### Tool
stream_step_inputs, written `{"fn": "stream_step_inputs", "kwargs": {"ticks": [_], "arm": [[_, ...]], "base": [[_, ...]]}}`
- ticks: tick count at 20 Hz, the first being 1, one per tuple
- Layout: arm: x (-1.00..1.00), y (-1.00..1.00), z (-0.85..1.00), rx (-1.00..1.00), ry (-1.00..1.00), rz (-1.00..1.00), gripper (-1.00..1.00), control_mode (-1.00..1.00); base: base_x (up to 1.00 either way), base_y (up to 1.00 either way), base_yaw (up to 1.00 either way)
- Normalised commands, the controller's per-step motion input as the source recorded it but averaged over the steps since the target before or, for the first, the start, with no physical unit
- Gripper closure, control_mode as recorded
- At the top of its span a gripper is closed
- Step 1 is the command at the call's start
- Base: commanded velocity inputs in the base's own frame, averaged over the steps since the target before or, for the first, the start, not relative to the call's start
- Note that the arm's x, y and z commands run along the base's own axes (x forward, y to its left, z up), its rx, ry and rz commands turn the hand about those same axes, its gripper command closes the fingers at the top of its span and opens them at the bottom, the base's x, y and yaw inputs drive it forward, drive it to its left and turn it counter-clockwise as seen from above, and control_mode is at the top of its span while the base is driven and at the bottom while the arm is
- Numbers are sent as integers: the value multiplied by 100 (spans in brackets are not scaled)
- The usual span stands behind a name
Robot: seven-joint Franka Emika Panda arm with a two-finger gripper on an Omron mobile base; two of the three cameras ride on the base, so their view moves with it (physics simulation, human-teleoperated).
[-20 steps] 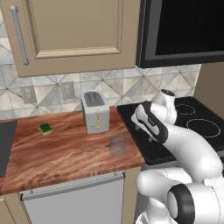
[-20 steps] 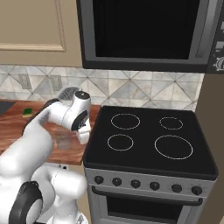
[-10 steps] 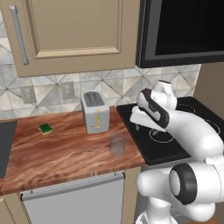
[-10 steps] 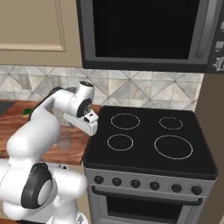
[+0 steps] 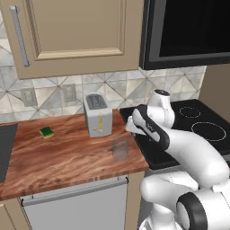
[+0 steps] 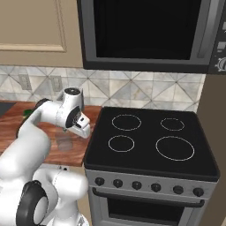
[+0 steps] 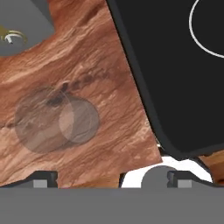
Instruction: Move the glass cup from next to the sink to the open cabinet. Then, move the bowl with the squash to the fridge to clear the area for faucet cleaning.
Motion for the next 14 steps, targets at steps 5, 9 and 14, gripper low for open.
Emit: {"fn": "stream_step_inputs", "kwargs": {"ticks": [5,9,14], "arm": [[46,11,-7,0,0,-8,-100,-100],[77,38,-3,0,0,-4,-100,-100],[73,43,0,0,0,0,-100,-100]], "base": [[0,0,0],[0,0,0],[0,0,0]]}}
